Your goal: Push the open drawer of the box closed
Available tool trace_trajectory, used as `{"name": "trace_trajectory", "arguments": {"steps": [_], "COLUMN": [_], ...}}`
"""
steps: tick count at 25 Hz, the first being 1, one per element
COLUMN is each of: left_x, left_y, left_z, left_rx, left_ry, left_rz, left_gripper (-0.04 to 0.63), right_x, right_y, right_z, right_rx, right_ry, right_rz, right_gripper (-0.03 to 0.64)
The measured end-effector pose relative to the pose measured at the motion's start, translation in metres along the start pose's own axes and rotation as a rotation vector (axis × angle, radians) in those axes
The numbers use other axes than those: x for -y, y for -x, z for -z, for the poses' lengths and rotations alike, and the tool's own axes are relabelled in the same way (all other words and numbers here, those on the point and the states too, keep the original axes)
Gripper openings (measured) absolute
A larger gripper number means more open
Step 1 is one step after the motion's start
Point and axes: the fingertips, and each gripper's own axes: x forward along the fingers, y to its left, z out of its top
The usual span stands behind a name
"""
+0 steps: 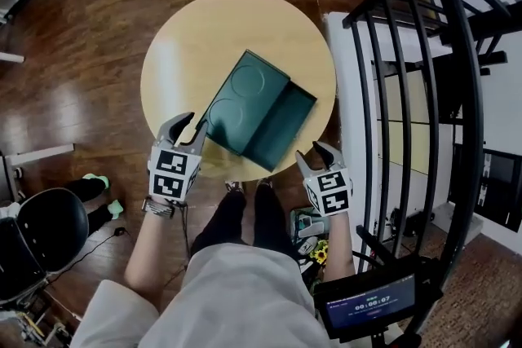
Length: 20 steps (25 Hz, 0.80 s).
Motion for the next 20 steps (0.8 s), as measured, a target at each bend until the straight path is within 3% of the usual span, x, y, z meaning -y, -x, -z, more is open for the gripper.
{"name": "trace_trajectory", "arguments": {"steps": [10, 15, 20], "left_x": [-0.005, -0.004, -0.007], "left_y": [-0.057, -0.054, -0.049], "left_z": [0.020, 0.020, 0.024], "left_rx": [0.014, 0.023, 0.027], "left_ry": [0.031, 0.028, 0.075], "left_rz": [0.024, 0.042, 0.059], "left_gripper": [0.133, 0.133, 0.141], "right_x": [0.013, 0.003, 0.003], "right_y": [-0.047, -0.051, -0.056], "right_z": [0.019, 0.024, 0.020], "right_rx": [-0.029, -0.044, -0.043], "right_ry": [0.097, 0.102, 0.124], "right_rz": [-0.022, -0.057, -0.059], "right_gripper": [0.184, 0.184, 0.184]}}
